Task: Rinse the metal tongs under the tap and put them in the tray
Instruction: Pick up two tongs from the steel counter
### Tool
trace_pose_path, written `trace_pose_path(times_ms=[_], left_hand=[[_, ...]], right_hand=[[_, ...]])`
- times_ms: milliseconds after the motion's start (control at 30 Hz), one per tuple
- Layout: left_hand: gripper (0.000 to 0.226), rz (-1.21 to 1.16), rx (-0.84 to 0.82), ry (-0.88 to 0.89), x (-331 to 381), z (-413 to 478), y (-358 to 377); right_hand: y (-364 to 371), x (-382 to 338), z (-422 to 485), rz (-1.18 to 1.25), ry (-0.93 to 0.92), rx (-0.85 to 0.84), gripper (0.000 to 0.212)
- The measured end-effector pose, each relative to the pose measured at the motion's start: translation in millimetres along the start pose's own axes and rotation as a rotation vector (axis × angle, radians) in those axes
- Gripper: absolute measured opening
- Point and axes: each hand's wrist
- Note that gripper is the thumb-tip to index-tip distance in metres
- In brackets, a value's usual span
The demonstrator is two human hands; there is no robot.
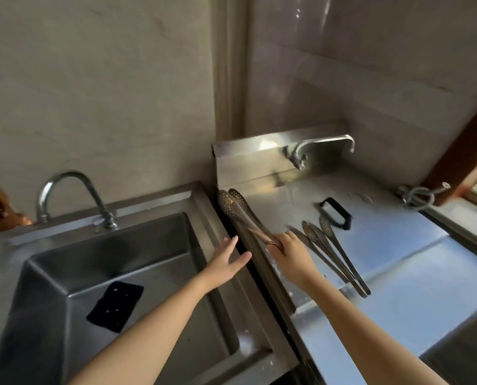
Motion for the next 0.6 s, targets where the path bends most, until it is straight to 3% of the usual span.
trace_pose_path(times_ms=[100, 167, 267, 333, 400, 467, 600], left_hand=[[0.108, -0.292, 0.224, 0.060, 8, -30, -52], [0.106, -0.355, 0.348, 0.066, 7, -50, -84], [0.095, -0.446, 0.534, 0.045, -5, -77, -128], [0.074, -0.551, 0.636, 0.098, -13, -97, -156], [0.056, -0.766, 0.729, 0.213, -20, -118, -178], [0.055, -1.021, 0.841, 0.296, -27, -139, -198], [0.029, -1.211, 1.009, 0.364, -47, -176, -229]], right_hand=[[6, -53, 5, 0.055, -0.150, -0.015, 0.019], [16, -89, 4, 0.103, -0.235, -0.056, 0.021], [38, -142, -1, 0.128, -0.349, -0.150, 0.022], [54, -175, -7, 0.151, -0.391, -0.228, 0.023], [69, -205, -14, 0.209, -0.388, -0.324, 0.025], [87, -232, -20, 0.237, -0.387, -0.412, 0.027], [126, -278, -31, 0.271, -0.374, -0.622, 0.023]])
Point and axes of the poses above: each hand's wrist, its own z-axis towards the middle knuckle, its own y-axis out of the palm, x = y × z, and after that the axes turned 11 degrees about y, right-handed
